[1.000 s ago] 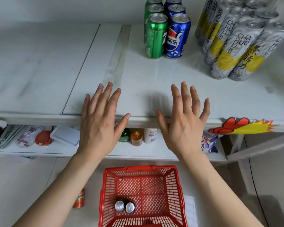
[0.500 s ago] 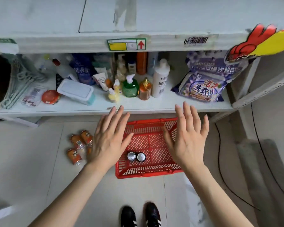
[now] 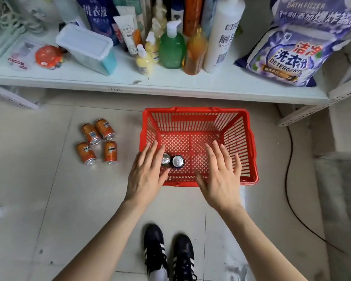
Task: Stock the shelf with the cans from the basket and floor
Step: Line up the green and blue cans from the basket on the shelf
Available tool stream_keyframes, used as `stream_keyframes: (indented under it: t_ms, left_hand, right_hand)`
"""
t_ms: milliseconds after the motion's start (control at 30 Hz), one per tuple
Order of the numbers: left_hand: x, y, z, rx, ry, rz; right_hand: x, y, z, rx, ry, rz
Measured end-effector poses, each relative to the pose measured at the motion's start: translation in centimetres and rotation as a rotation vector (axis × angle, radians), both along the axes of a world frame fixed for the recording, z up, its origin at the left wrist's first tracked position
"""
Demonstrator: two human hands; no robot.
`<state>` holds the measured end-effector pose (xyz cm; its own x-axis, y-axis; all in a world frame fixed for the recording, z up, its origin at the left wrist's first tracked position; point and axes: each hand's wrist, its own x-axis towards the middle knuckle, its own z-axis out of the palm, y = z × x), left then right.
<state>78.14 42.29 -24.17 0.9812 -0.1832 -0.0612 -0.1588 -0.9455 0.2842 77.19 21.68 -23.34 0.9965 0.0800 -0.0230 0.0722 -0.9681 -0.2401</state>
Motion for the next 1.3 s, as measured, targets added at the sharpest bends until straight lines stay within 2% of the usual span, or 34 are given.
stream_keyframes:
  t_ms: [333, 700, 967, 1300]
  left_hand:
    - [2.7, 1.7, -12.4, -0.032, 0.039, 0.016]
    - [5.4, 1.4, -21.9, -0.093, 0.206, -0.034]
    - [7.0, 0.8, -25.8, -0.054, 0.352, -0.035]
    - [7.2, 0.8, -27.8, -0.034, 0.450, 0.014]
  right_hand:
    - [3.1, 0.0, -13.2, 0.063, 0.187, 0.148]
    - [7.0, 0.3, -23.8, 0.123, 0.388, 0.215]
    - [8.4, 1.4, -28.7, 0.114, 0.565, 0.211]
    - [9.8, 2.8, -30.6, 0.104, 0.632, 0.260]
